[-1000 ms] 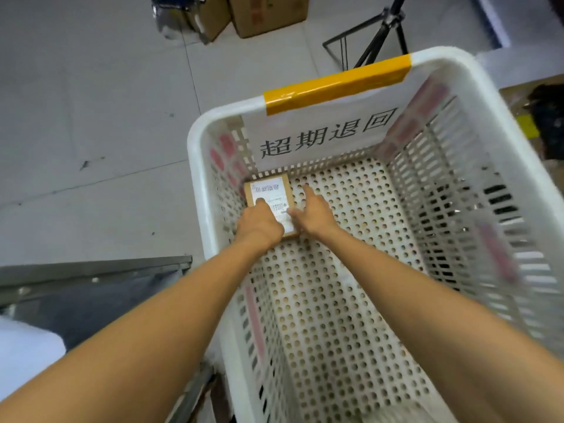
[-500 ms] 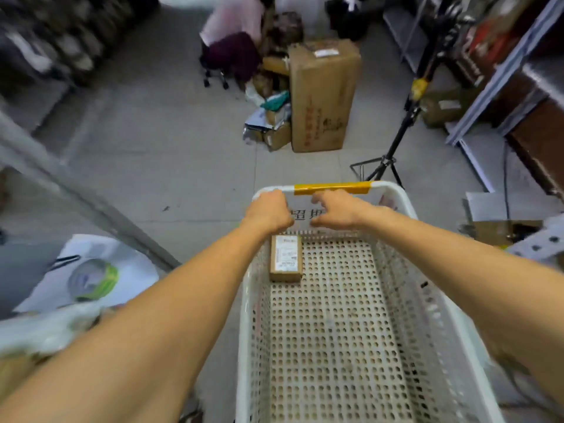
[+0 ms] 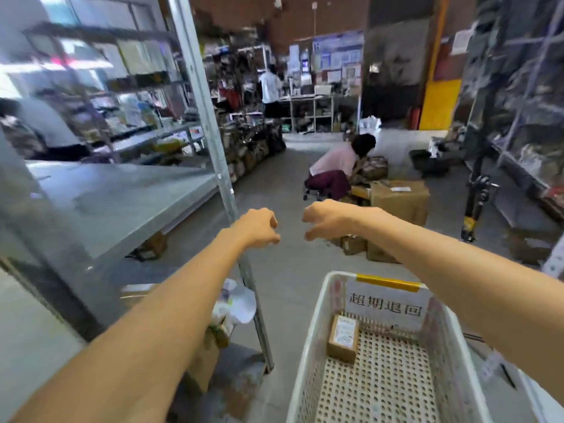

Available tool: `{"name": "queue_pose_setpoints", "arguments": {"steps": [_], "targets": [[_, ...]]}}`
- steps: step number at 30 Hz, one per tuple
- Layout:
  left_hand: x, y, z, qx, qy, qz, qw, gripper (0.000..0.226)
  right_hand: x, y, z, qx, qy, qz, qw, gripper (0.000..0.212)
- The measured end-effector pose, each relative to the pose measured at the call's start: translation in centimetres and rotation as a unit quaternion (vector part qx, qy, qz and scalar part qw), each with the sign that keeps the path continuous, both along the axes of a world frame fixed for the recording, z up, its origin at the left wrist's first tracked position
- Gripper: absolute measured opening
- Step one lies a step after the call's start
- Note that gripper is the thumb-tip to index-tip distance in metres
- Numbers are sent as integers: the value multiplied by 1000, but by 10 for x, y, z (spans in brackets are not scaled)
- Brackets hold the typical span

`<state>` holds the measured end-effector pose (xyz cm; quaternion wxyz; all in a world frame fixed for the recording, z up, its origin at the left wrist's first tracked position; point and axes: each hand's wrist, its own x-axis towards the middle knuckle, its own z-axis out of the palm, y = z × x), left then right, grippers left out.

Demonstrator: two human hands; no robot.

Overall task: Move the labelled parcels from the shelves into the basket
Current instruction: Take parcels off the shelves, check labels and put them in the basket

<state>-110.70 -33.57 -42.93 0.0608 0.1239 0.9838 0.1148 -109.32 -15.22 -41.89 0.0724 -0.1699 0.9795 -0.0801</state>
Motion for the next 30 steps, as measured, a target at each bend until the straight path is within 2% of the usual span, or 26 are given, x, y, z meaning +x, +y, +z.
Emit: {"name": "queue_pose_setpoints", "arguments": {"steps": [8,14,18,21,25,28,30], "targets": [[117,-91,34,-7,31,76,997,44,77,-85,45,61,28,77,995,51],[225,-143,45,38,26,174,984,46,151,-152,56,81,25,183,979,59],[298,-170,60,55,7,244,968,41,192,-197,68,69,13,264,962,53],[355,-197,69,41,-3,321,946,48,224,-239,77,60,0,330,942,51],[451,-225,81,36,-1,436,899,51,283,-300,86,53,7,409,911,57],[540,-236,85,10,-1,514,858,50,341,-332,93,31,-5,498,867,57],[600,-232,84,8,10,572,820,48,385,-343,97,32,-16,564,825,55]]}}
